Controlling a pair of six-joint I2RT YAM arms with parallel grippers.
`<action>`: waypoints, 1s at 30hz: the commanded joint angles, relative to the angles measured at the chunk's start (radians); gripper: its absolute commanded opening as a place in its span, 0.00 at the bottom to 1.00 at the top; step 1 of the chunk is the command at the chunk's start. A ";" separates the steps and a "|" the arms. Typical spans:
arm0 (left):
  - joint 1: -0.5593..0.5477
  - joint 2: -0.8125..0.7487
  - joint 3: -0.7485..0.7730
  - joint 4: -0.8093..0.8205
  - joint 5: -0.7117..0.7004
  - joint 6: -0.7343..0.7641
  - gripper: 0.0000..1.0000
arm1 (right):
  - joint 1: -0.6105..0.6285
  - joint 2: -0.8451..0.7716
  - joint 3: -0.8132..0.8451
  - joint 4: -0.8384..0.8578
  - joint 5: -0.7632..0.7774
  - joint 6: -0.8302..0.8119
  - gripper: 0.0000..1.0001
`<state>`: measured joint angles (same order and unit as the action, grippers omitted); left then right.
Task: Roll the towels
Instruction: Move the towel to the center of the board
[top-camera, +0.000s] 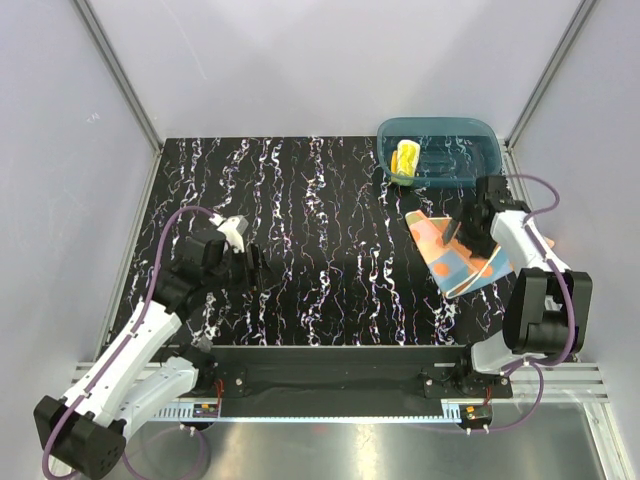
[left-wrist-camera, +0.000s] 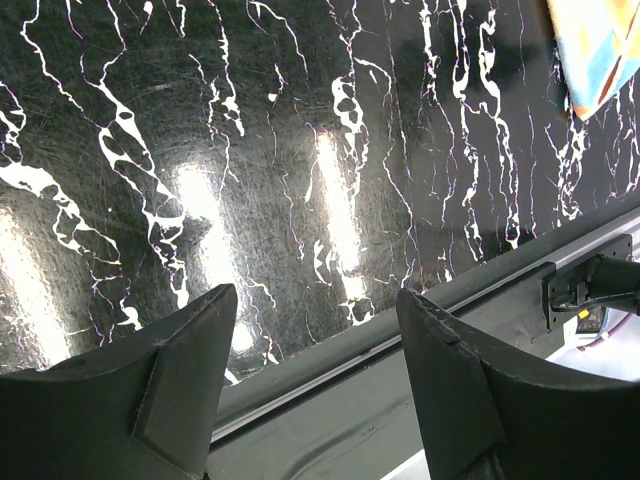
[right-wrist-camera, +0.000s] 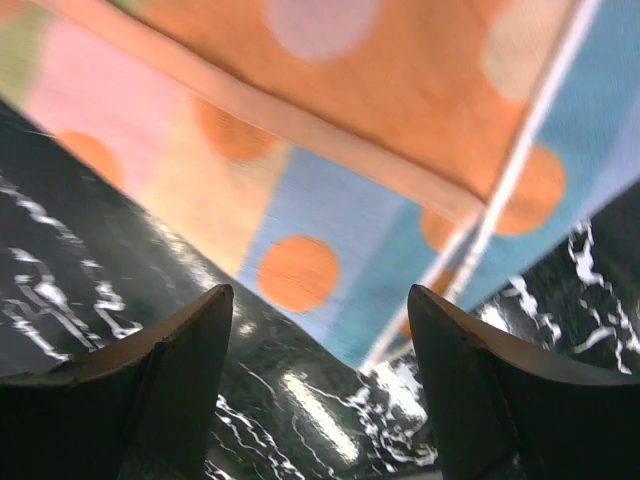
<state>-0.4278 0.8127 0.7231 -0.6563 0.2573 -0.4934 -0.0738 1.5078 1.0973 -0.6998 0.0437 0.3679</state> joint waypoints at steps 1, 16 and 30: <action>0.000 -0.014 0.013 0.032 0.011 0.021 0.70 | -0.040 -0.018 -0.050 -0.015 0.038 0.054 0.77; 0.000 -0.018 0.019 0.021 0.002 0.024 0.70 | -0.046 0.241 -0.077 0.054 0.018 0.075 0.69; 0.000 0.000 0.019 0.026 -0.004 0.019 0.70 | 0.156 0.085 -0.013 -0.076 0.065 0.129 0.18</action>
<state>-0.4278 0.8074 0.7231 -0.6575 0.2573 -0.4866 -0.0429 1.6650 1.0248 -0.7094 0.0738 0.4614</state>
